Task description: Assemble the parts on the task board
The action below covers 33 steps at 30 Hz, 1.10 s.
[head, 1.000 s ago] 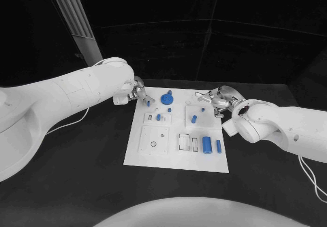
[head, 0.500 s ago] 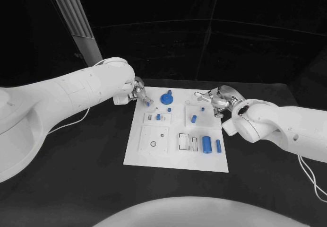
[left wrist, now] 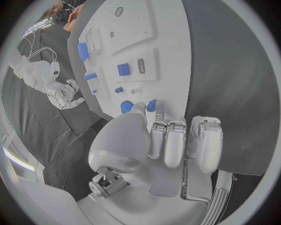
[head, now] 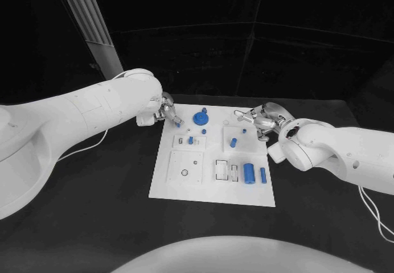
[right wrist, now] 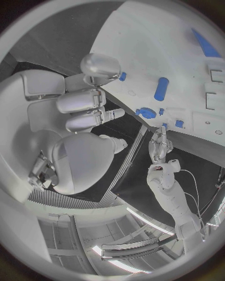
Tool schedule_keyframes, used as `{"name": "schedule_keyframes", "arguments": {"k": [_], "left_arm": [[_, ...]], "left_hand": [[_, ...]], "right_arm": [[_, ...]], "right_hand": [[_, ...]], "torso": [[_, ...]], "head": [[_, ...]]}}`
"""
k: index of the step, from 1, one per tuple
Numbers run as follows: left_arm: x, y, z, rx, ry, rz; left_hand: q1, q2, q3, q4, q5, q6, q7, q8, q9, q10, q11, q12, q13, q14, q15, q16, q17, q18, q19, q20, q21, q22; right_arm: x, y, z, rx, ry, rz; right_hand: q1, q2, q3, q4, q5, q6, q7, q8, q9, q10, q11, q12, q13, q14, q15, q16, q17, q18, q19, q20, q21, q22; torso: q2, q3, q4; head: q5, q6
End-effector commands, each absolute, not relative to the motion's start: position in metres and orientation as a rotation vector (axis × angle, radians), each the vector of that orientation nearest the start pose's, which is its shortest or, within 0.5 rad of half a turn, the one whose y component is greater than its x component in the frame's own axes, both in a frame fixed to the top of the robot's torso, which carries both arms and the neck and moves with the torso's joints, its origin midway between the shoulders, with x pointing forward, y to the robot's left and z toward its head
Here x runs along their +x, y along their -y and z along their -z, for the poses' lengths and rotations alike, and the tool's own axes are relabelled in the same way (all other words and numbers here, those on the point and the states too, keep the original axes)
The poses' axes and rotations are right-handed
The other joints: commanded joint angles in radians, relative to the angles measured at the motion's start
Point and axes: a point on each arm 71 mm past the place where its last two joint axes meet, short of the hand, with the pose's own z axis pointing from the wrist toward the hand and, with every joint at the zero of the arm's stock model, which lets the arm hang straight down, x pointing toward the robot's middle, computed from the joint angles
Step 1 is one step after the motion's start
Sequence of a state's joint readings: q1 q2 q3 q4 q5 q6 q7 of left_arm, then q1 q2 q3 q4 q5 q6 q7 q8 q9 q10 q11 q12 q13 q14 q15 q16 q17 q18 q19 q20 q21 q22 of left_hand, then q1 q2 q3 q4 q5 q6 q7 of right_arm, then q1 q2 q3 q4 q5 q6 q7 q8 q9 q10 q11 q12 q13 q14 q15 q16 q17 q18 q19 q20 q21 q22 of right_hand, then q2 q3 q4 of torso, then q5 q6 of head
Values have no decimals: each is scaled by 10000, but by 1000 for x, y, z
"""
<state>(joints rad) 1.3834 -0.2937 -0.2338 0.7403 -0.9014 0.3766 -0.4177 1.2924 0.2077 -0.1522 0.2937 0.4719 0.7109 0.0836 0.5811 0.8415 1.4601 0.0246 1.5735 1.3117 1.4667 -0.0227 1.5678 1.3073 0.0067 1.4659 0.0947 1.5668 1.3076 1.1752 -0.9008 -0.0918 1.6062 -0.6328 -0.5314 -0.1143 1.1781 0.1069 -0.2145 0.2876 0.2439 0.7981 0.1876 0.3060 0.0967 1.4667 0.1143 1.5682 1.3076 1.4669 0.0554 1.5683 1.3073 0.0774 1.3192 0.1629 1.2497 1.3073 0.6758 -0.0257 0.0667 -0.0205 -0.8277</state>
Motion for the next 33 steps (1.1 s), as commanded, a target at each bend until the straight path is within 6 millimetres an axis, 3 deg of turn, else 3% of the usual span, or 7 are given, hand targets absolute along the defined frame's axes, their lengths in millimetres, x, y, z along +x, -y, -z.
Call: {"name": "schedule_keyframes", "arguments": {"k": [1, 16, 33], "left_arm": [[596, -157, 208, -1637, -24359, 2646], [596, -155, 208, -1562, -24272, 2973], [597, -155, 206, -1504, -23895, 3657]], "left_hand": [[164, 193, 102, 3, 92, 0, -17, -45, -20, 1107, -19, -27, 2591, 1041, 41, 30, 2635, -67, 1049, 48, 40, 2632], [295, -23, 904, 9, 1131, 67, -21, -52, -71, 1107, -28, -27, 2591, 1041, 37, 30, 2635, -67, 1049, 44, 40, 2632], [526, -684, 2702, -4, 1287, 264, -28, 47, 11, 1107, -50, -27, 2591, 1041, 14, 30, 2635, -67, 1049, 20, 40, 2632]], "right_arm": [[463, 224, 216, 7902, -17556, -8835], [464, 226, 216, 7967, -17557, -8732], [464, 228, 216, 8004, -17538, -8668]], "right_hand": [[84, 5, -49, 19, 67, -71, -2, 60, 13, 1041, -9, 26, 2632, 1039, -51, 24, 2635, 118, 16, -38, -49, 931], [93, 11, -53, 19, 71, -82, -1, 63, 11, 1041, -9, 26, 2632, 1039, -51, 24, 2635, 126, -7, -39, -83, 915], [103, 16, -53, 16, 80, -90, 0, 66, 10, 1041, -8, 26, 2632, 1039, -51, 24, 2635, 129, -13, -39, -93, 910]], "torso": [[-4, 2, -8], [-2, 1, 1], [1, -4, 4]], "head": [[-3, 5], [-46, 37], [-48, 21]]}}
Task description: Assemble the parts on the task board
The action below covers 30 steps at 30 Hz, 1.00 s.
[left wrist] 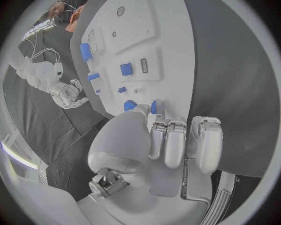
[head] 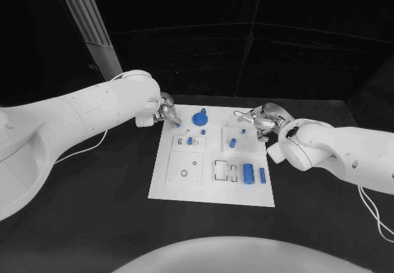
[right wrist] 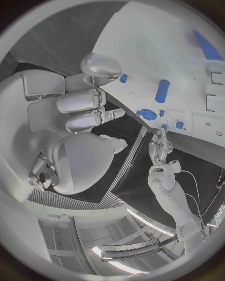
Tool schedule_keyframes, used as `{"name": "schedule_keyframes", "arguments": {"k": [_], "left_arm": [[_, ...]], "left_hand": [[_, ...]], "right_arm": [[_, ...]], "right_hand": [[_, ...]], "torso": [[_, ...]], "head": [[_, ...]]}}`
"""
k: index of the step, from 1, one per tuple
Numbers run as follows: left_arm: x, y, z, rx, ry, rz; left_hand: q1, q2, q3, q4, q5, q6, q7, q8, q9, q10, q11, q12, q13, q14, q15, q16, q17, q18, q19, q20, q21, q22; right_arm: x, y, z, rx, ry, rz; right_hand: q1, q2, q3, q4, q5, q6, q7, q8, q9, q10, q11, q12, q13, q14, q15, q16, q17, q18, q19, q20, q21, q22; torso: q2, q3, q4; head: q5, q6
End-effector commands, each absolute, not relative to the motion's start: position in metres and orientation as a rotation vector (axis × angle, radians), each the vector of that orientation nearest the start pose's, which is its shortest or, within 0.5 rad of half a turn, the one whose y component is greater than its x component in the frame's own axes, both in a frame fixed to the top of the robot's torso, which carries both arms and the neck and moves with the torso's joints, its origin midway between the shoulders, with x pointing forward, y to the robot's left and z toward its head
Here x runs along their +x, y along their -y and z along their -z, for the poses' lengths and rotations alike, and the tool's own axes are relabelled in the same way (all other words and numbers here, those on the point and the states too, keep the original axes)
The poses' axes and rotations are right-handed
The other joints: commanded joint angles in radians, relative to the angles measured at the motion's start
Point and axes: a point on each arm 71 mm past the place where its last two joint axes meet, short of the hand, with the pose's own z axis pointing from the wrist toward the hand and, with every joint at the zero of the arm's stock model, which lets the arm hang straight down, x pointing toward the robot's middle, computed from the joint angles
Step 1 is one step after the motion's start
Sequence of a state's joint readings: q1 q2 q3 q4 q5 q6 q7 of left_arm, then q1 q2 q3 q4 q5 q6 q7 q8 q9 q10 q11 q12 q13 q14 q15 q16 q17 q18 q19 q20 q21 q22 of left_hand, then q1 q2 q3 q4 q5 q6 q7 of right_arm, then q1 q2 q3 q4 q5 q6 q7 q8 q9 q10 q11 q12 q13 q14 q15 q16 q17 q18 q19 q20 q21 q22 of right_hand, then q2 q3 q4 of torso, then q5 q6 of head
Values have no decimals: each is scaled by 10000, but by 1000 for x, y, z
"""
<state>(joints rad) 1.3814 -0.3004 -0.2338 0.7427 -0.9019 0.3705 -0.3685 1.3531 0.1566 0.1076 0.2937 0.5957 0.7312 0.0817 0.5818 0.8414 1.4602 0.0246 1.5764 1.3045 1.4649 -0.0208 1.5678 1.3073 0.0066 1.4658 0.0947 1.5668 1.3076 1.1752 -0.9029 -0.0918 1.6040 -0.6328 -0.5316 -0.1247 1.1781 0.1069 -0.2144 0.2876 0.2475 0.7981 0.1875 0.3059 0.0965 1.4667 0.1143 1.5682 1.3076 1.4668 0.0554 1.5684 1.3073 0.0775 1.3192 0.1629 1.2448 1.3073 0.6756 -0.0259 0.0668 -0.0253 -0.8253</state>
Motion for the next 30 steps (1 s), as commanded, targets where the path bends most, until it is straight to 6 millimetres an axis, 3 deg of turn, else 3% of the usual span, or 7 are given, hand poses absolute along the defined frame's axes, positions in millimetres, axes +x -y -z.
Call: {"name": "schedule_keyframes", "arguments": {"k": [1, 20, 30], "left_arm": [[597, -155, 206, -1506, -23874, 3684], [591, -181, 191, -2706, -22941, 6202], [568, -197, 191, -3243, -23670, 6225]], "left_hand": [[-134, -230, 231, 3, 44, 70, -11, 47, 21, 1106, -39, -56, 2663, 1059, -3, 30, 2635, -66, 1050, 22, 40, 2632], [-366, -635, 633, -15, -12, 182, -38, 168, 123, 1106, -46, -56, 2663, 1059, -20, 30, 2635, -66, 1050, 19, 40, 2632], [-96, -1187, 676, -97, 73, 197, -116, 297, 239, 1106, -116, -56, 2663, 1059, -85, 30, 2635, -66, 1050, -29, 40, 2632]], "right_arm": [[464, 228, 216, 8006, -17536, -8664], [465, 233, 216, 8040, -17398, -8572], [465, 236, 216, 8060, -17263, -8524]], "right_hand": [[103, 16, -53, 16, 43, -90, 0, 66, 12, 1041, -9, 26, 2632, 1040, -51, 24, 2635, 128, -13, -39, -44, 910], [128, 31, -54, 13, 59, -103, 1, 76, 10, 1041, -8, 26, 2632, 1040, -51, 24, 2635, 137, -38, -39, -81, 893], [133, 34, -58, 15, 58, -106, 1, 82, 10, 1041, -8, 26, 2632, 1040, -51, 24, 2635, 137, -36, -39, -81, 894]], "torso": [[3, -5, 3], [-13, 5, 23], [-5, 6, 4]], "head": [[0, -3], [16, -25], [67, -66]]}}
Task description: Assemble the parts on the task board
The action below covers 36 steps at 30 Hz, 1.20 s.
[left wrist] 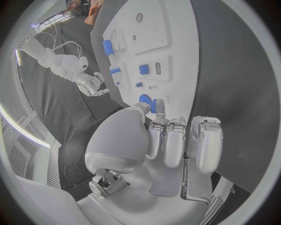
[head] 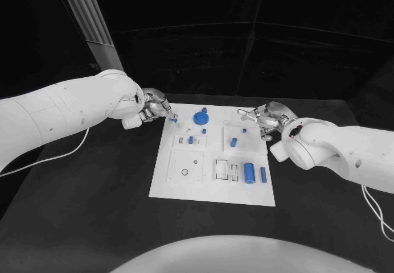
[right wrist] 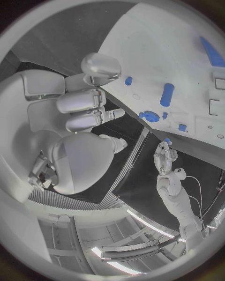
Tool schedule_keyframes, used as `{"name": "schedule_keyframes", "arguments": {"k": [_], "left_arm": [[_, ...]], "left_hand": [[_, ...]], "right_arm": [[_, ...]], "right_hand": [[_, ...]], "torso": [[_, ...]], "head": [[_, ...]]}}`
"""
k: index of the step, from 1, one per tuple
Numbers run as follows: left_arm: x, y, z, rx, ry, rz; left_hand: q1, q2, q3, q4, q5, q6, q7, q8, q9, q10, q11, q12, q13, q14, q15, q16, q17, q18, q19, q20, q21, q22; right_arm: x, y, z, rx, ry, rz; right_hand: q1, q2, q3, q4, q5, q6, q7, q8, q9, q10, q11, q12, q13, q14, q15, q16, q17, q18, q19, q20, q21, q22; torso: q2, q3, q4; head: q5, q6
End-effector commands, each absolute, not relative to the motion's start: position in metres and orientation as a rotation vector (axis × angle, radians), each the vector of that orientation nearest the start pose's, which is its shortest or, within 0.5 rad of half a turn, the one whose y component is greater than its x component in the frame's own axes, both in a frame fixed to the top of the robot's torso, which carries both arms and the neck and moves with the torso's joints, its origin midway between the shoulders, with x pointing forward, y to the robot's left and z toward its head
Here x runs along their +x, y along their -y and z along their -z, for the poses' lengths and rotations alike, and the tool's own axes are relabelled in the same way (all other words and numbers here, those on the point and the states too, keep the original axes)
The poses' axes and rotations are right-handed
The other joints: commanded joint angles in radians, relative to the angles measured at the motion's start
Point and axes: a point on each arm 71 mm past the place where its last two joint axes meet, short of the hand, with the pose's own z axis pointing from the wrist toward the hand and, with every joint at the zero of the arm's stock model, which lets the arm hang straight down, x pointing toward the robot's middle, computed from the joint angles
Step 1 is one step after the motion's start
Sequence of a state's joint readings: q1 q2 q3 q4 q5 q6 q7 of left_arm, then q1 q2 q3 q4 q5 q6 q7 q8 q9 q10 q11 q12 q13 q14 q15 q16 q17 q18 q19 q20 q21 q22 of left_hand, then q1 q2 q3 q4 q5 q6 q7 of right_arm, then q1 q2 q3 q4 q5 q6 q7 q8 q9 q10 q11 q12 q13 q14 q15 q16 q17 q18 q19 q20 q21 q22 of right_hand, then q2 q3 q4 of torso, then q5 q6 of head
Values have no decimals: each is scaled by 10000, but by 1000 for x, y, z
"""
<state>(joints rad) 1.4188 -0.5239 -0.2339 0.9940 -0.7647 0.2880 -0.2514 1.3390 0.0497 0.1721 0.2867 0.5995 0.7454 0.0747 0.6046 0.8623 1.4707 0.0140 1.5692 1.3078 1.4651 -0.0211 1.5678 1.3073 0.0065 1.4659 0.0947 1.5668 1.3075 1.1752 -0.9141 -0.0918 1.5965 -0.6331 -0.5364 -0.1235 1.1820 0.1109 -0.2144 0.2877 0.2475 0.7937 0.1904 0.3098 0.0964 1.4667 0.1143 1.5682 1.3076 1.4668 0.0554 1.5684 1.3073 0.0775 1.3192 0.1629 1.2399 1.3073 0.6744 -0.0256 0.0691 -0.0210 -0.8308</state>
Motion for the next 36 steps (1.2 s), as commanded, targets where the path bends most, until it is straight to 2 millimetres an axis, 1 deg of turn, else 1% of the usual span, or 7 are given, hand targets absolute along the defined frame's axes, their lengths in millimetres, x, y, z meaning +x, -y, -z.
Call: {"name": "schedule_keyframes", "arguments": {"k": [1, 7, 16, 19, 25, 31, 36], "left_arm": [[566, -197, 191, -3272, -23714, 6161], [553, -195, 193, -3398, -23925, 5744], [541, -186, 198, -3354, -24175, 5025], [538, -185, 199, -3215, -24282, 4572], [536, -185, 203, -3177, -24338, 3966], [534, -183, 206, -3004, -24350, 3612], [535, -181, 207, -2764, -24150, 3547]], "left_hand": [[82, -146, 38, -37, 37, 57, -53, 78, 38, 1001, -15, 16, 2630, 1057, -88, 30, 2635, -65, 1049, -34, 40, 2633], [140, -190, 49, -53, 37, 63, -62, 95, 51, 1001, -24, 16, 2630, 1057, -97, 30, 2635, -65, 1049, -41, 40, 2633], [254, -103, 186, -21, 88, 52, -63, 118, 73, 1001, -32, 16, 2630, 1057, -113, 30, 2635, -65, 1049, -60, 40, 2633], [302, -102, 253, -22, 170, 66, -61, 140, 88, 1001, -31, 16, 2630, 1057, -119, 30, 2635, -65, 1049, -68, 40, 2633], [285, -107, 262, 0, 186, 77, -53, 148, 93, 1001, -27, 16, 2630, 1057, -120, 30, 2635, -65, 1049, -71, 40, 2633], [230, -88, 284, 43, 210, 83, -40, 150, 96, 1001, -18, 16, 2630, 1057, -120, 30, 2635, -65, 1049, -76, 40, 2633], [199, -68, 302, 53, 228, 78, -34, 146, 95, 1001, -13, 16, 2630, 1057, -119, 30, 2635, -65, 1049, -77, 40, 2633]], "right_arm": [[465, 236, 216, 8058, -17255, -8526], [465, 236, 215, 8051, -17214, -8537], [465, 237, 215, 8039, -17164, -8553], [465, 237, 215, 8035, -17155, -8558], [465, 237, 215, 8029, -17152, -8572], [464, 237, 214, 8026, -17153, -8578], [464, 237, 214, 8025, -17154, -8581]], "right_hand": [[93, -5, -58, 15, 58, -63, -28, 43, 11, 1041, -7, 26, 2632, 1039, -51, 24, 2635, 137, -36, -39, -32, 894], [93, -5, -58, 15, 58, -63, -28, 43, 11, 1041, -7, 26, 2632, 1039, -51, 24, 2635, 137, -36, -39, -32, 894], [98, -4, -62, 16, 60, -61, -29, 50, 12, 1041, -8, 26, 2632, 1039, -51, 24, 2635, 138, -37, -40, -36, 893], [98, -4, -62, 16, 60, -61, -29, 50, 12, 1041, -8, 26, 2632, 1039, -51, 24, 2635, 138, -37, -40, -36, 893], [98, -4, -62, 16, 60, -61, -29, 50, 12, 1041, -8, 26, 2632, 1039, -51, 24, 2635, 138, -37, -40, -36, 893], [98, -4, -62, 16, 60, -61, -29, 50, 12, 1041, -8, 26, 2632, 1039, -51, 24, 2635, 138, -37, -40, -36, 893], [98, -4, -62, 16, 60, -61, -29, 50, 12, 1041, -8, 26, 2632, 1039, -51, 24, 2635, 138, -37, -40, -36, 893]], "torso": [[7, 3, -20], [18, -6, -24], [19, 1, -31], [16, 0, -32], [10, 6, -30], [13, -8, -31], [17, -7, -34]], "head": [[28, -13], [51, -27], [75, -49], [88, -64], [99, -80], [94, -88], [90, -100]]}}
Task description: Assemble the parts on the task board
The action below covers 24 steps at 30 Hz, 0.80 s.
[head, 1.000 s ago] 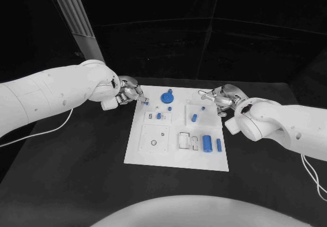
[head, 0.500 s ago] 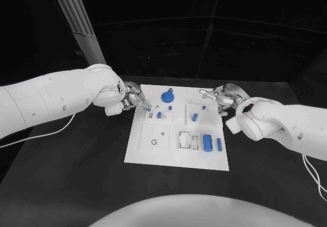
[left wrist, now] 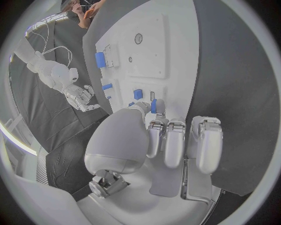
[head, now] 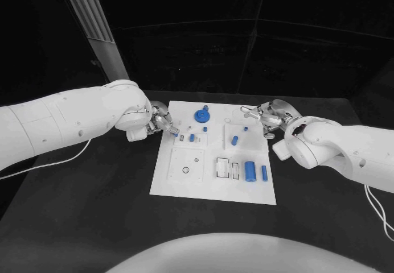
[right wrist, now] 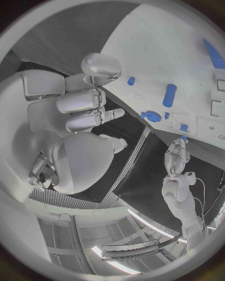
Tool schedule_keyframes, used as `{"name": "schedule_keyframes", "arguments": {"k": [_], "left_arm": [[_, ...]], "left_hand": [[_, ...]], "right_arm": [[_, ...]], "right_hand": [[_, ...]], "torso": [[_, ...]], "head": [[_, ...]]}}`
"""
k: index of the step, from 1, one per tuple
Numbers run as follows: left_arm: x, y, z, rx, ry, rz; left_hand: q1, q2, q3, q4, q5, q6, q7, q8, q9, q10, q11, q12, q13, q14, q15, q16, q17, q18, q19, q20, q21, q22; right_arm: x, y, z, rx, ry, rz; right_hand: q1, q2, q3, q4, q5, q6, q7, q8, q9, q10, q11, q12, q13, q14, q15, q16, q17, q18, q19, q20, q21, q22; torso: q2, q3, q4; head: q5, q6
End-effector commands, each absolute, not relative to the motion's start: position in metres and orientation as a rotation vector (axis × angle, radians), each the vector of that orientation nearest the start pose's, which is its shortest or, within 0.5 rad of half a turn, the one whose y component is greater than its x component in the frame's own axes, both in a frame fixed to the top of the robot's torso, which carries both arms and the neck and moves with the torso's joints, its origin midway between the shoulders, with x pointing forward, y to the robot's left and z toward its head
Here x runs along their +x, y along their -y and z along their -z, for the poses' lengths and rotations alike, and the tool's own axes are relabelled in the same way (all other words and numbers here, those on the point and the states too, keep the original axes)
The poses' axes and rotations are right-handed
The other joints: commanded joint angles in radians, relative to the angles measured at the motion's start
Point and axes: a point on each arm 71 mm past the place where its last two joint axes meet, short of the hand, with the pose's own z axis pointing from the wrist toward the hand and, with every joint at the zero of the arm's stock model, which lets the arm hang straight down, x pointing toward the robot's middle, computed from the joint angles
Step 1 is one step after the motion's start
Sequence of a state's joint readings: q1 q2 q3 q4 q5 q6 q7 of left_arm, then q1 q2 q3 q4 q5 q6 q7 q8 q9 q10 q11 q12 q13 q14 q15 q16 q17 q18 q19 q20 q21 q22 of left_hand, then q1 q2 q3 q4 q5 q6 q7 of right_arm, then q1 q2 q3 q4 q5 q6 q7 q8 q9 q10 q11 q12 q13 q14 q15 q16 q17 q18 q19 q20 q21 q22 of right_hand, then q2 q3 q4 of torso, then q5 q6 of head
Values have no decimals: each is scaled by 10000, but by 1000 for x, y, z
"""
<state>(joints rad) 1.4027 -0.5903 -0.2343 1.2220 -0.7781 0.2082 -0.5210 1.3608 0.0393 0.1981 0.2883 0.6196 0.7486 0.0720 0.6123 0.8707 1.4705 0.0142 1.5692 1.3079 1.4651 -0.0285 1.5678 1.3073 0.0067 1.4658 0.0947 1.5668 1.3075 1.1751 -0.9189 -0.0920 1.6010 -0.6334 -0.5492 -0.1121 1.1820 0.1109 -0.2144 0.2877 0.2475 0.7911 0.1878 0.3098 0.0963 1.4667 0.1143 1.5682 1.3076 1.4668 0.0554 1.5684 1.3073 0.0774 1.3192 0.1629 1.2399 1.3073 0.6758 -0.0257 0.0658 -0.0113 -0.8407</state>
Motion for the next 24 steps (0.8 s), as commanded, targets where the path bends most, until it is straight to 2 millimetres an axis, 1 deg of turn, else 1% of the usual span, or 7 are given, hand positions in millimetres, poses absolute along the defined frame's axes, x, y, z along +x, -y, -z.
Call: {"name": "schedule_keyframes", "arguments": {"k": [1, 8, 9, 13, 20, 23, 24], "left_arm": [[535, -181, 207, -2717, -24110, 3555], [535, -175, 210, -2400, -24179, 3603], [535, -175, 210, -2386, -24183, 3615], [535, -171, 212, -2274, -24205, 3761], [535, -166, 213, -2086, -24212, 4075], [534, -166, 214, -2014, -24263, 4132], [534, -165, 214, -1994, -24286, 4137]], "left_hand": [[-26, 40, 47, 38, 31, 45, -6, 68, 11, 1003, -14, 16, 2629, 1057, -44, 30, 2635, -67, 1050, -78, 40, 2633], [-44, 51, 61, 40, 39, 37, -2, 64, 11, 1003, -11, 16, 2629, 1057, -43, 30, 2635, -67, 1050, -78, 40, 2633], [-44, 51, 61, 40, 39, 36, -2, 64, 11, 1003, -11, 16, 2629, 1057, -43, 30, 2635, -67, 1050, -78, 40, 2633], [-49, 52, 63, 40, 40, 33, -1, 62, 10, 1003, -10, 16, 2629, 1057, -43, 30, 2635, -67, 1050, -78, 40, 2633], [-69, 67, 81, 40, 45, 21, 2, 56, 10, 1003, -7, 16, 2629, 1057, -41, 30, 2635, -67, 1050, -79, 40, 2633], [-71, 69, 84, 40, 45, 20, 3, 56, 10, 1003, -7, 16, 2629, 1057, -41, 30, 2635, -67, 1050, -79, 40, 2633], [-85, 68, 96, 37, 47, -10, 9, 43, 7, 1003, -3, 16, 2629, 1057, -39, 30, 2635, -67, 1050, -79, 40, 2633]], "right_arm": [[464, 237, 214, 8025, -17155, -8581], [464, 236, 214, 8024, -17162, -8584], [464, 236, 214, 8022, -17164, -8587], [464, 236, 215, 8014, -17176, -8600], [464, 236, 215, 8023, -17184, -8585], [464, 236, 215, 8024, -17184, -8585], [464, 236, 215, 8024, -17182, -8586]], "right_hand": [[98, -4, -62, 16, 60, -35, -2, 50, 13, 1041, -7, 26, 2632, 1040, -51, 24, 2635, 139, -37, -40, -36, 893], [98, -4, -62, 16, 60, -35, -2, 50, 13, 1041, -7, 26, 2632, 1040, -51, 24, 2635, 139, -37, -40, -36, 893], [98, -4, -62, 16, 60, -35, -2, 50, 13, 1041, -7, 26, 2632, 1040, -51, 24, 2635, 139, -37, -40, -36, 893], [98, -4, -62, 16, 60, -35, -2, 50, 13, 1041, -7, 26, 2632, 1040, -51, 24, 2635, 139, -37, -40, -36, 893], [107, -1, -73, 18, 72, -32, -4, 67, 15, 1041, -9, 26, 2632, 1040, -51, 24, 2635, 139, -35, -40, -39, 893], [107, -1, -73, 18, 72, -32, -4, 67, 15, 1041, -9, 26, 2632, 1040, -51, 24, 2635, 139, -35, -40, -39, 893], [107, -1, -73, 18, 72, -32, -4, 67, 15, 1041, -9, 26, 2632, 1040, -51, 24, 2635, 139, -35, -40, -39, 893]], "torso": [[7, -4, 0], [4, -4, 11], [5, 1, 8], [5, -1, -1], [7, -6, 5], [1, -3, 0], [2, -1, -3]], "head": [[-3, -8], [7, -37], [5, -39], [15, -42], [-25, -55], [-24, -67], [-43, -57]]}}
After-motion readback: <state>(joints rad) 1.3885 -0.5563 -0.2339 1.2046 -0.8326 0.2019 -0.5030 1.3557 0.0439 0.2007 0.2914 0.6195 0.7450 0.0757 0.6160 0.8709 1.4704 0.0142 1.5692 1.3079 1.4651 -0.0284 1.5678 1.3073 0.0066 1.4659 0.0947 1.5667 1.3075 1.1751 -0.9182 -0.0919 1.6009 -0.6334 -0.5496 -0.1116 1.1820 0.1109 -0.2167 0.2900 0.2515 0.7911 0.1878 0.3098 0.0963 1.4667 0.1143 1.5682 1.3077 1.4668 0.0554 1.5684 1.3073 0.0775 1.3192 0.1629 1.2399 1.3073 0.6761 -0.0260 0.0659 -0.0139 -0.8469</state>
